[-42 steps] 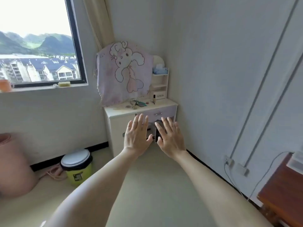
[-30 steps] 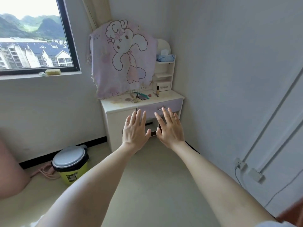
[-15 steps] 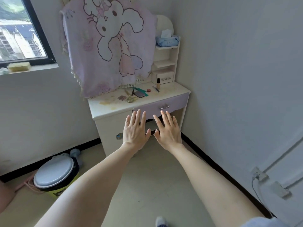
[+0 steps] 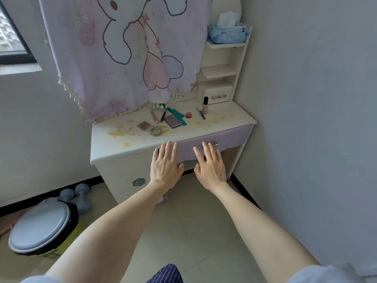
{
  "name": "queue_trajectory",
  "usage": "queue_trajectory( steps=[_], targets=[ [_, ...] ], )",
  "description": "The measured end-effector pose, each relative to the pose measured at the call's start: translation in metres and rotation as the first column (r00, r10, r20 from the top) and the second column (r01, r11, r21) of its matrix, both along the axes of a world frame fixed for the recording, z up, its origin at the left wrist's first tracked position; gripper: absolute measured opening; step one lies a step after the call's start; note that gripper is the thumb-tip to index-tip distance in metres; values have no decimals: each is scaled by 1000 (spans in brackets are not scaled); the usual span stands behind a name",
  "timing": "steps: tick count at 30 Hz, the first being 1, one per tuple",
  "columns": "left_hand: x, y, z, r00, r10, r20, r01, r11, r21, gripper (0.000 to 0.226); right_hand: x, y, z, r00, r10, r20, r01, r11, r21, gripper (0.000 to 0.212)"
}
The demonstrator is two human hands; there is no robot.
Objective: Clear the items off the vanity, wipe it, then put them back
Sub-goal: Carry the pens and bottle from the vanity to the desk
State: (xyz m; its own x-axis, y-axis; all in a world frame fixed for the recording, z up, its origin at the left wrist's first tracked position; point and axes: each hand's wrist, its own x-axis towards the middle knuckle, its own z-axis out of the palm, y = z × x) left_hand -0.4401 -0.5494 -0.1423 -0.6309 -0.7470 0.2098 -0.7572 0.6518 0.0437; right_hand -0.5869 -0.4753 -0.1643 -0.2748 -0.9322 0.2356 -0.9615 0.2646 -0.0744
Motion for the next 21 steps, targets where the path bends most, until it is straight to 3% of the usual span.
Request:
queue_trajectory(
  steps=[12, 21],
  targets=[
    [-145, -183, -41, 999, -35, 25, 32, 995, 99, 71, -138, -183, -34, 997, -73, 36, 70, 994, 84, 59],
    [-225, -284, -71, 997, -38, 74, 20, 973, 228, 69, -221, -274, -70, 979, -158, 132, 129, 969, 210, 57]
  ],
)
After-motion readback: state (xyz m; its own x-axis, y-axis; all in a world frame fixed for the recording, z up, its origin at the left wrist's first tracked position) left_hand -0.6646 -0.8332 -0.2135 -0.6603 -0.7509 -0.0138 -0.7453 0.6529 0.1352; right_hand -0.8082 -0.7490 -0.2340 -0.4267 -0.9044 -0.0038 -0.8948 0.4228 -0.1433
